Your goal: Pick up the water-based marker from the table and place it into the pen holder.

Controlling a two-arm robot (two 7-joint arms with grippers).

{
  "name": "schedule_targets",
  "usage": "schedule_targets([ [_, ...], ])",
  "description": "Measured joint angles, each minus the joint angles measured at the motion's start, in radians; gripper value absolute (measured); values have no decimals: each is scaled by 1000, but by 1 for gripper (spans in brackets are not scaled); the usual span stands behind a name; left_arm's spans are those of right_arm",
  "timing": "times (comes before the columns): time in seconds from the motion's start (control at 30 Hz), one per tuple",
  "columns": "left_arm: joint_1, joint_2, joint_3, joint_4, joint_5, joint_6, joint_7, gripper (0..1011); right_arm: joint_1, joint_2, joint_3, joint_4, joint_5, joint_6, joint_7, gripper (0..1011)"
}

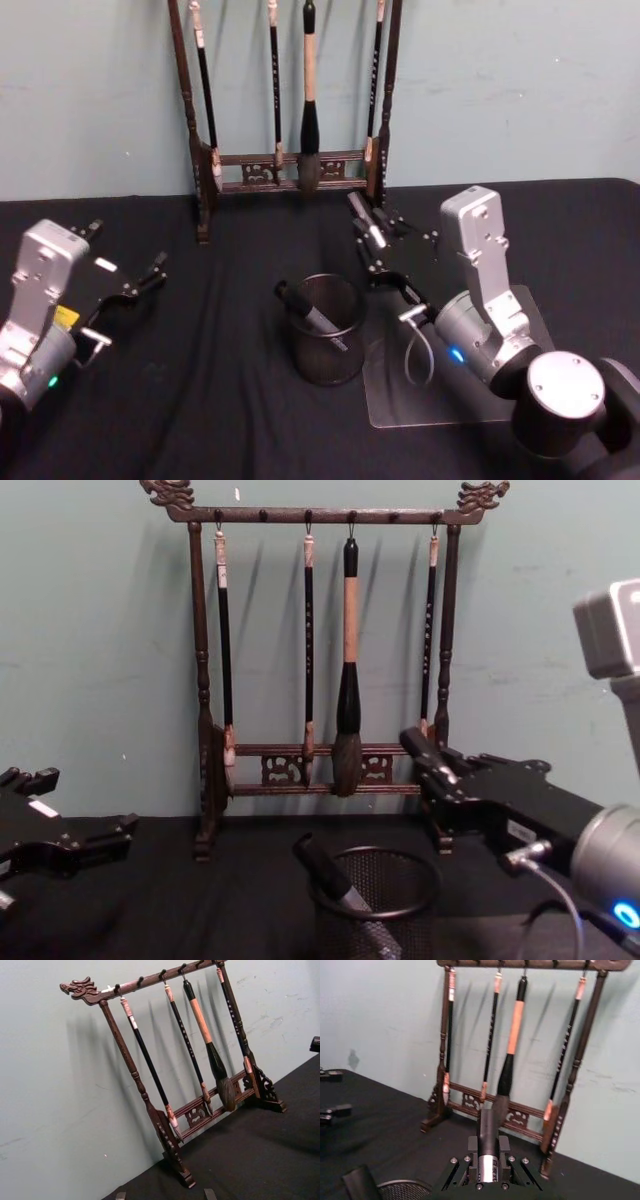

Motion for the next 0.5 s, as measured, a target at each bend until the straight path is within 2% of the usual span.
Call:
schedule_targets([
  [0.5,0,0,0,0,0,0,0,1009,21,-5,-44,12,5,-49,30,241],
])
